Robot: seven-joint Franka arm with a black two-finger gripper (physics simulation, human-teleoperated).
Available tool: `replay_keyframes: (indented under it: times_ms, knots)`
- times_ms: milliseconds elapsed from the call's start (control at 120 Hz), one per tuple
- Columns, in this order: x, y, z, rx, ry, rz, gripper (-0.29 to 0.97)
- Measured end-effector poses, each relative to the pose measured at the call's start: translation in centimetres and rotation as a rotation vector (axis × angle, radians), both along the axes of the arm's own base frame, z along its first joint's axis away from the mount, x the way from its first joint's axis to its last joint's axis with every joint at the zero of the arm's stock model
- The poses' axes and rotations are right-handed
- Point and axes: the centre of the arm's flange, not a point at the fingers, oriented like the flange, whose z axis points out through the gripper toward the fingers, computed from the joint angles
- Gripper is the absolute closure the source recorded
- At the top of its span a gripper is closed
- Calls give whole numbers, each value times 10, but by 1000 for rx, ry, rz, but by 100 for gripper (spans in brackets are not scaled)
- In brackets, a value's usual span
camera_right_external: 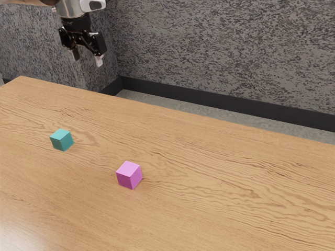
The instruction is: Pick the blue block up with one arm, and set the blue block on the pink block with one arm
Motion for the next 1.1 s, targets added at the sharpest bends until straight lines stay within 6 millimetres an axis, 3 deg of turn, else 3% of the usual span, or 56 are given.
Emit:
replay_keyframes:
  times_ms: [133, 217, 300, 408, 467, 508, 567, 617, 792, 917, 1008, 1100]
  knots:
    - [0, 1, -1, 1, 0, -29, 0]
    - [-24, -5, -5, -6, 32, -53, 0]
    - [-52, 1, -42, -14, 85, -58, 0]
    - [-47, 26, -104, -18, 129, -57, 0]
    - [-37, 57, -135, -20, 147, -34, 0]
    - [-35, 106, -154, -24, 156, 26, 0]
    - [-49, 180, -173, -30, 154, 124, 0]
    - [-60, 217, -183, -31, 146, 165, 0]
    - [-61, 256, -221, -23, 129, 151, 0]
    - [-44, 283, -226, 1, 92, 133, 0]
    - [-36, 320, -248, 6, 90, 144, 0]
    - [-17, 332, -263, 4, 71, 118, 0]
